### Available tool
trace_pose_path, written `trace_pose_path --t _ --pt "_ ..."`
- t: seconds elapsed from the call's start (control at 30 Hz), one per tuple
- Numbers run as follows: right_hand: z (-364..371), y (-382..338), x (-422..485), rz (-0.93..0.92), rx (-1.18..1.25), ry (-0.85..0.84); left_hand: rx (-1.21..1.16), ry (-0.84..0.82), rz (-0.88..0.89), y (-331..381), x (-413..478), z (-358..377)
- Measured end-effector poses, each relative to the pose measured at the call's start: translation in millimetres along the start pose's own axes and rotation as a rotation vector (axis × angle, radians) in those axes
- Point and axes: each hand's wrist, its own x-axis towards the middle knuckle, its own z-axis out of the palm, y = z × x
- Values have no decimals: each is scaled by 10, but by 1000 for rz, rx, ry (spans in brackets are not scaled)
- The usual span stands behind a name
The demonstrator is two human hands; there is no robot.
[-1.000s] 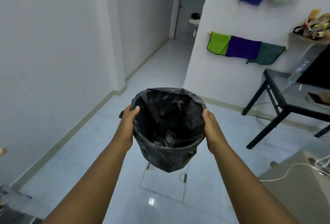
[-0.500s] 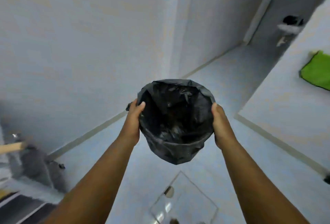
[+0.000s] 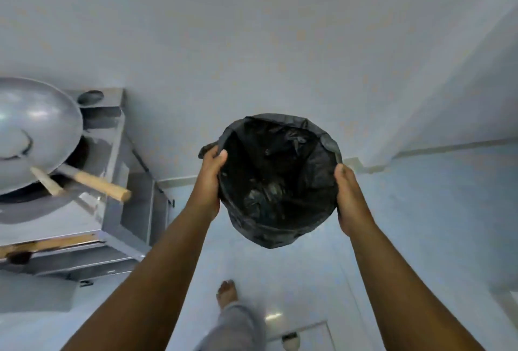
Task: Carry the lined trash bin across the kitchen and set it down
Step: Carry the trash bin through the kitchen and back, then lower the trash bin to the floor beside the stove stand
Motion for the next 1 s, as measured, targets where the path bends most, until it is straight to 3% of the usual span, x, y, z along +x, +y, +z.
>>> trace_pose_path --t 0.23,0.5,0.77,1.0 --pt "1025 123 1073 142 -128 -146 -19 173 -82 -43 900 -719" --pt "1692 323 2233 274 -136 -301 53 264 -169 -211 1873 -1222" --pt "2328 1406 3182 449 -150 -386 48 383 -382 -1391 2492 -1878" --pt "2714 3101 3703 580 -254 -490 53 430 -529 -2841 2738 -2570"
